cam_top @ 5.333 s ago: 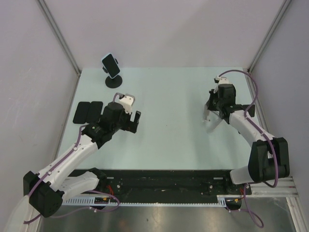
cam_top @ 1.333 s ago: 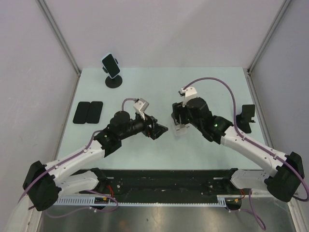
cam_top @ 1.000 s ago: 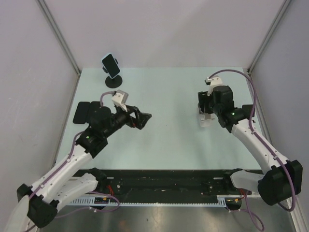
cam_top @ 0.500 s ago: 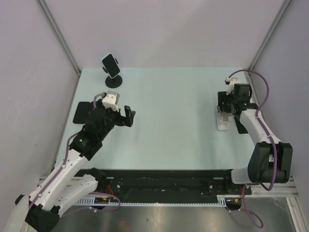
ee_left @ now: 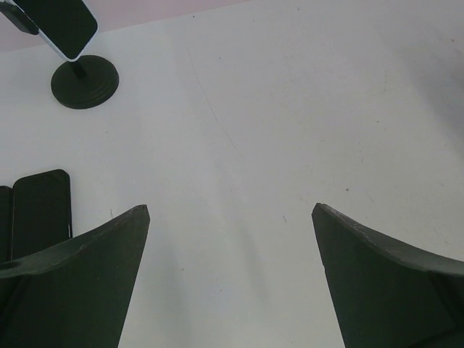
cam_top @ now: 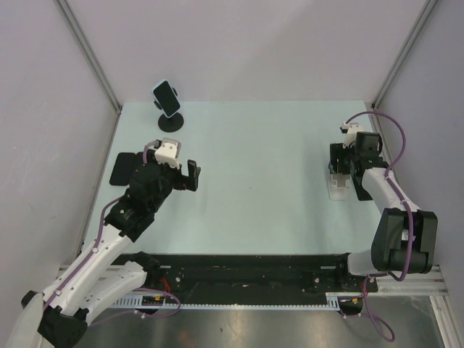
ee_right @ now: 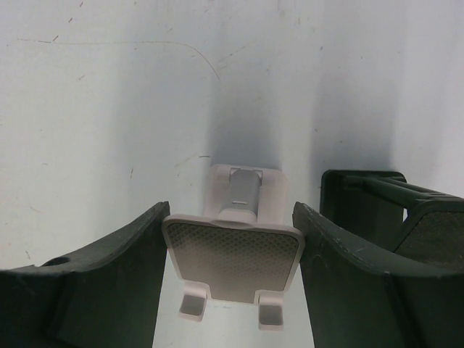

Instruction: Remove the phone from the phone stand

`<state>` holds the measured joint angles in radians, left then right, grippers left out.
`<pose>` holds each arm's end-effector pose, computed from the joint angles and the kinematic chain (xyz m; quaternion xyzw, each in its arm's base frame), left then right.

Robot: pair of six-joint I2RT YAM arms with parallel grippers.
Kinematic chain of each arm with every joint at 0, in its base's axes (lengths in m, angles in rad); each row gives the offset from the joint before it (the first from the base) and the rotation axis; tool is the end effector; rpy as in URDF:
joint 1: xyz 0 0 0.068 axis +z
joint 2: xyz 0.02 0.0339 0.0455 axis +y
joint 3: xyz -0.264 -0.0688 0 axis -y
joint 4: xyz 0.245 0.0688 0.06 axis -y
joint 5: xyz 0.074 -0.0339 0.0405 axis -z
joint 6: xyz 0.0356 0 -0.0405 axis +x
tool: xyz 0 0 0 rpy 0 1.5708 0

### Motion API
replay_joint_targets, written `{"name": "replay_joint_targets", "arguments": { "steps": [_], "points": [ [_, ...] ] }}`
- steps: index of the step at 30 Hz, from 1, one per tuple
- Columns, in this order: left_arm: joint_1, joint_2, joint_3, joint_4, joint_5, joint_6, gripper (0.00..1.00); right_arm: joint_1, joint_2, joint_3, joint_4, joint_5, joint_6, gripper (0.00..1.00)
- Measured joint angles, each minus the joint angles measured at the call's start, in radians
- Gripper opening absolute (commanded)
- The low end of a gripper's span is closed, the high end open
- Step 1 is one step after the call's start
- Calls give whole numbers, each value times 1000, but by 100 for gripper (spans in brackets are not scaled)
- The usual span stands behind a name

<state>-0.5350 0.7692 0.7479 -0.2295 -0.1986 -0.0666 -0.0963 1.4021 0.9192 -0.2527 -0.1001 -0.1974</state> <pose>0.1602 -0.0868 0.3249 0.1233 0.7787 -0.1060 0.6059 0.3006 -0.0255 0.2397 -0.0664 0.9107 -0.0140 0.4074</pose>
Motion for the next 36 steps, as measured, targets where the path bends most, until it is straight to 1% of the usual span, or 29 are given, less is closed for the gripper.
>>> {"name": "replay_joint_targets", "arguments": {
  "steps": [3,5,8,9,11,12,14,15,22,24,28,36],
  "points": [
    [-3,-6,0,-2,-3,6,100,-6,0,-3,7,-16,-9,12],
    [-6,-13,-2,-2,-5,7,100,-8,0,-4,8,-20,-14,16],
    [-9,-24,-5,-3,-6,8,100,-9,0,-6,12,-22,-18,27],
    [-9,-26,-6,-5,-6,8,100,-10,0,-6,12,-23,-21,35],
    [-9,-31,-8,-6,-6,8,100,-13,0,-6,13,-29,-24,43],
    [-9,-32,-8,-6,-6,8,100,-14,0,-6,13,-32,-26,51],
    [-10,-34,-9,-6,-6,8,100,-19,0,-6,13,-41,-29,58],
    [-10,-34,-10,-6,-6,8,100,-19,0,-6,13,-44,-32,67],
    [-11,-34,-13,-6,-6,12,100,-21,0,-6,24,-47,-45,83],
    [-11,-34,-15,-6,-6,14,100,-22,-2,-6,29,-45,-44,86],
    [-11,-34,-15,-6,-6,15,100,-21,-11,-6,37,-36,-44,85],
    [-11,-32,-15,-6,-5,15,100,8,-20,-6,41,40,-49,78]
  ]
}}
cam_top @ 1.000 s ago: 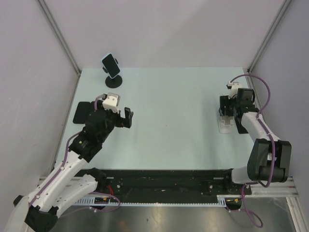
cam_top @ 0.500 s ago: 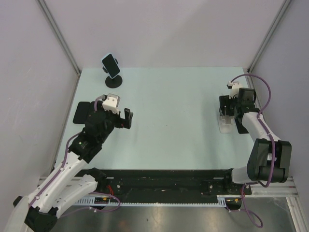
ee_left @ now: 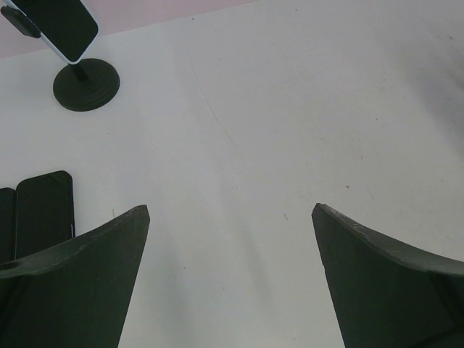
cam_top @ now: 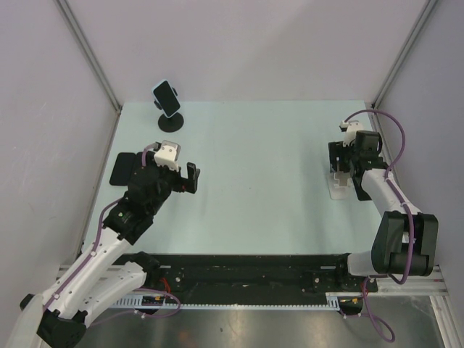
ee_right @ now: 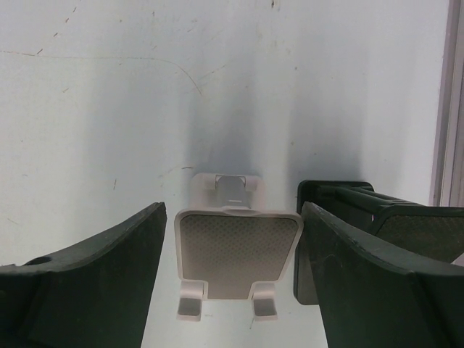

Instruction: Remove the phone from the phone stand

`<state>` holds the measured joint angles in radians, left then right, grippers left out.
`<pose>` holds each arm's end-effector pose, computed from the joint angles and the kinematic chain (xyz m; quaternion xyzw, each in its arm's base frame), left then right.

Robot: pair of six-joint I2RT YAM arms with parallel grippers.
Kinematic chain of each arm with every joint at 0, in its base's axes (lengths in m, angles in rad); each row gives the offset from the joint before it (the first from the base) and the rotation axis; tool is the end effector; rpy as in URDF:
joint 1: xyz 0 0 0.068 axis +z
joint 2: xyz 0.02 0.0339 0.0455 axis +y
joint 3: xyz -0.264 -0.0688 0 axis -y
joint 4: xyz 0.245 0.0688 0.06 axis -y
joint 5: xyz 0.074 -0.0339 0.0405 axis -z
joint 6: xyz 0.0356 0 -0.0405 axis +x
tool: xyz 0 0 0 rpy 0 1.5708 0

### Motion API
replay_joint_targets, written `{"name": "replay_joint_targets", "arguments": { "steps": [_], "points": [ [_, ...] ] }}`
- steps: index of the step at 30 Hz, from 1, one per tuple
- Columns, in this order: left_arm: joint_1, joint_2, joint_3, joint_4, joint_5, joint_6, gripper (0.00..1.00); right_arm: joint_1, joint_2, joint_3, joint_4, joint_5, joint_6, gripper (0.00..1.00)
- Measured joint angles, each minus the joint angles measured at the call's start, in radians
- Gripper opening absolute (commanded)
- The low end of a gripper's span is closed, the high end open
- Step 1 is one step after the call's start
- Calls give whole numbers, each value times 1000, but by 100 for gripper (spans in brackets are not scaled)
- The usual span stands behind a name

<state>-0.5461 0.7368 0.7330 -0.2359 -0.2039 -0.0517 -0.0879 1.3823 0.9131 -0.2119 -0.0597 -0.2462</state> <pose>0.1537 -0.0850 0.3241 0.1305 0.7741 -0.1044 0.6106 0.3003 -0.0243 0.2466 -0.0841 0.8984 -0.0450 0.4286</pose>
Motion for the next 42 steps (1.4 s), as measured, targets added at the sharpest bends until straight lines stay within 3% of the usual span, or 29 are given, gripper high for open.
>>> {"name": "replay_joint_targets", "arguments": {
  "steps": [11,20,22,29,31,36,42],
  "points": [
    [0,0,0,0,0,0,100,5,0,0,1,35,-10,50],
    [0,9,0,0,0,0,100,-37,-2,0,0,0,-25,51],
    [0,12,0,0,0,0,100,-45,-2,0,1,-6,-29,54],
    [0,24,-1,0,1,0,100,-48,-2,0,2,-32,-43,94],
    [0,26,-1,0,1,0,100,-48,-3,0,8,-38,-43,99],
    [0,32,-1,0,1,0,100,-37,-38,0,8,-37,-35,100],
    [3,41,-1,0,2,-1,100,18,-237,0,12,-17,20,100]
  ]
}}
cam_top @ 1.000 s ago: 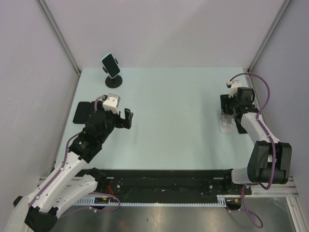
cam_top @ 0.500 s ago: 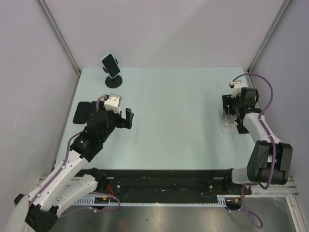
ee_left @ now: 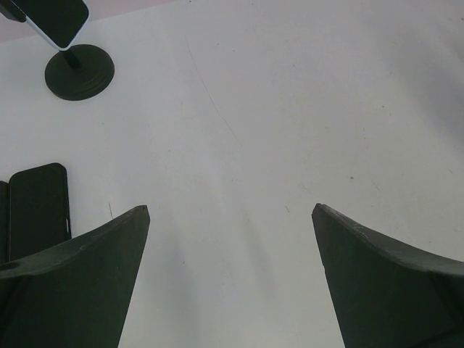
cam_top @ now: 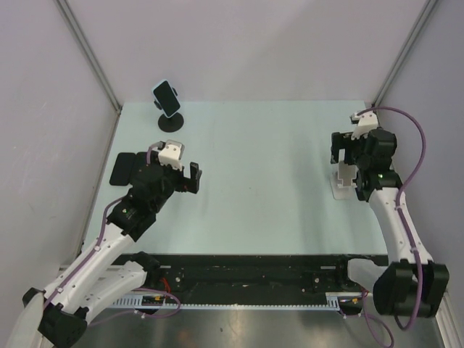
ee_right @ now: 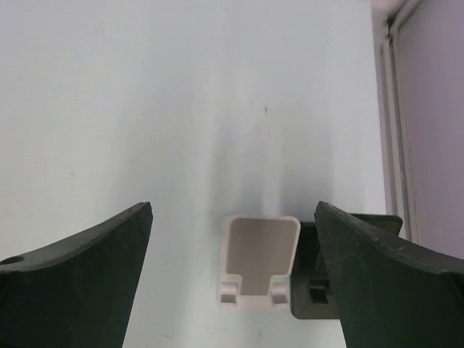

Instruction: Remove the phone from the phone stand

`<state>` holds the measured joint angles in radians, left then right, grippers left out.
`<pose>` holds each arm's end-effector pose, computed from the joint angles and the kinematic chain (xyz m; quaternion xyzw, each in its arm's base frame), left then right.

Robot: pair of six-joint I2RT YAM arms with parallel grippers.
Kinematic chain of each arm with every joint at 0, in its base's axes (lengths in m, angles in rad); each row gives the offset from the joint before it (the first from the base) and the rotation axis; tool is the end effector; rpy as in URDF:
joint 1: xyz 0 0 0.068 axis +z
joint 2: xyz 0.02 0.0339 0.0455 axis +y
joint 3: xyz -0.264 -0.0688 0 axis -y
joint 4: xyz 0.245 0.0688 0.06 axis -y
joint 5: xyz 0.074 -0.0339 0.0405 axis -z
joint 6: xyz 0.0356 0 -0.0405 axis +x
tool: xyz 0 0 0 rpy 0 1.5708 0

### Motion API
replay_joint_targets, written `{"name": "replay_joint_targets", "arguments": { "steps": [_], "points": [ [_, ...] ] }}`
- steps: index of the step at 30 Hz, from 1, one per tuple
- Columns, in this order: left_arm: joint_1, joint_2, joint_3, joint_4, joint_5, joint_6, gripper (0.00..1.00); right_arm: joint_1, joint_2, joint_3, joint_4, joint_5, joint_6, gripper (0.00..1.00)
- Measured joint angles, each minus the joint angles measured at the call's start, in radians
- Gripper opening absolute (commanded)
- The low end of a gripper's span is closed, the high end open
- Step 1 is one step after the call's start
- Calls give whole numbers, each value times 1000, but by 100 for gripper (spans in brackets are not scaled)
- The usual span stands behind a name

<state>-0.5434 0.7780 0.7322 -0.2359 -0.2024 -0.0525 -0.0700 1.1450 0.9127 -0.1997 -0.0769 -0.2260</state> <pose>0.1612 -0.0890 0.3172 0.1344 0.7862 -0.0983 0.5951 0.2622 -0.0156 0.3101 -0.0862 0.8374 -0.0474 0.5376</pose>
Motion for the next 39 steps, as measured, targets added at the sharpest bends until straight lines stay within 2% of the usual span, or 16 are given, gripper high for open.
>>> {"name": "replay_joint_targets", "arguments": {
  "steps": [4,9,13,16,22,26,33,39],
  "points": [
    [18,18,0,0,6,-3,100,22,-166,0,16,-21,111,100],
    [65,56,0,0,11,-22,100,21,-317,-9,78,-87,332,100],
    [123,107,5,-3,25,-61,100,21,-417,-119,198,-150,455,100],
    [170,170,47,-16,32,-98,100,21,-461,-196,220,-200,505,100],
    [267,360,252,-10,30,-132,100,29,-484,-224,210,-251,509,100],
    [374,535,396,37,39,-134,100,43,-522,-264,211,-259,502,100],
    [565,853,614,109,190,-111,100,62,-547,-278,204,-274,474,100],
    [640,1059,834,137,375,-42,98,95,-545,-283,205,-300,455,98]
  ]
}}
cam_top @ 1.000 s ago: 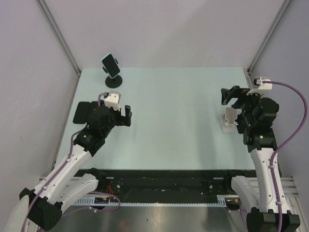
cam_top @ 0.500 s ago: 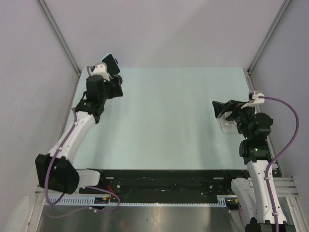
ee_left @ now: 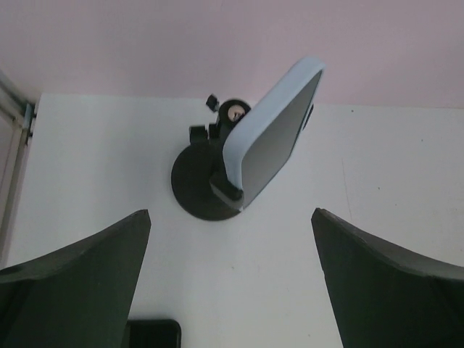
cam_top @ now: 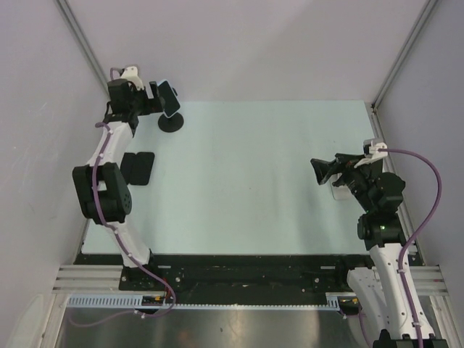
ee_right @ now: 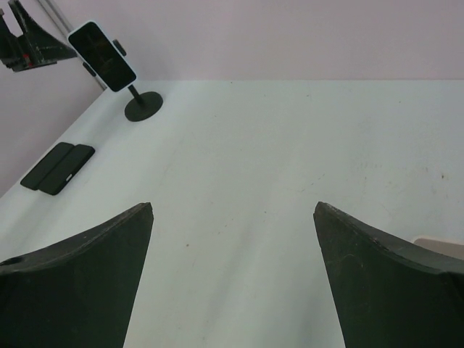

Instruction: Remove the phone from the phone stand

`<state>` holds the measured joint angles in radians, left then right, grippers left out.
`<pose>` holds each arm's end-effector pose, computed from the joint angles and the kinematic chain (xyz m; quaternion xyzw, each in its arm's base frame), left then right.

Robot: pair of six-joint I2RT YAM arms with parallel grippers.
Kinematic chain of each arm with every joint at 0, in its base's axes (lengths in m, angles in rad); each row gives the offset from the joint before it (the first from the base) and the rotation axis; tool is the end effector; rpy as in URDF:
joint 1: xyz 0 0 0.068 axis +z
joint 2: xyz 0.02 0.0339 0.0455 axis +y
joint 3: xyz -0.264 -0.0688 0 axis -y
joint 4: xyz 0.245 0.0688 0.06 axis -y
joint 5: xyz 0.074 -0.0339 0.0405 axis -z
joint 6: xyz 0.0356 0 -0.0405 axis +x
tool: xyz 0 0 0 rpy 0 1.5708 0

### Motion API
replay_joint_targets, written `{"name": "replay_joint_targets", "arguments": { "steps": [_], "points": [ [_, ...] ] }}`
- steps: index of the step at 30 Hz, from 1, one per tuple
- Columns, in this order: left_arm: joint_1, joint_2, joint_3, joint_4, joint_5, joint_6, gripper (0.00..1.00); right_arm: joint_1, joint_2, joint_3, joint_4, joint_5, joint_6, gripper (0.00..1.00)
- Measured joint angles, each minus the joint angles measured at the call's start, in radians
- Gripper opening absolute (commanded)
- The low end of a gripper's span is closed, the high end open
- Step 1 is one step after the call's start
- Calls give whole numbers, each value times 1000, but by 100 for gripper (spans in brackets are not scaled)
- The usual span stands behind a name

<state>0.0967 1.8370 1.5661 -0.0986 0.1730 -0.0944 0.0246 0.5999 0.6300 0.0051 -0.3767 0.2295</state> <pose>0.4418 0.0367 0.3211 -0.0298 0.8228 -0.0706 0.5631 0.1518 0.0168 0.3337 -0.0642 0.6925 0.2185 0.6845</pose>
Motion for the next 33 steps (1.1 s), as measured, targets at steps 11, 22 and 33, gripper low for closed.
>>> {"name": "replay_joint_targets", "arguments": {
  "steps": [11,22,33],
  "points": [
    [11,209,264,26,180,122,65,1,39,-11,0,-54,-13,95],
    [11,220,250,22,277,167,1,1,50,-11,0,-76,-21,95],
    [-134,-29,-11,-27,177,226,0,40,60,-11,1,-84,-24,93]
  ]
}}
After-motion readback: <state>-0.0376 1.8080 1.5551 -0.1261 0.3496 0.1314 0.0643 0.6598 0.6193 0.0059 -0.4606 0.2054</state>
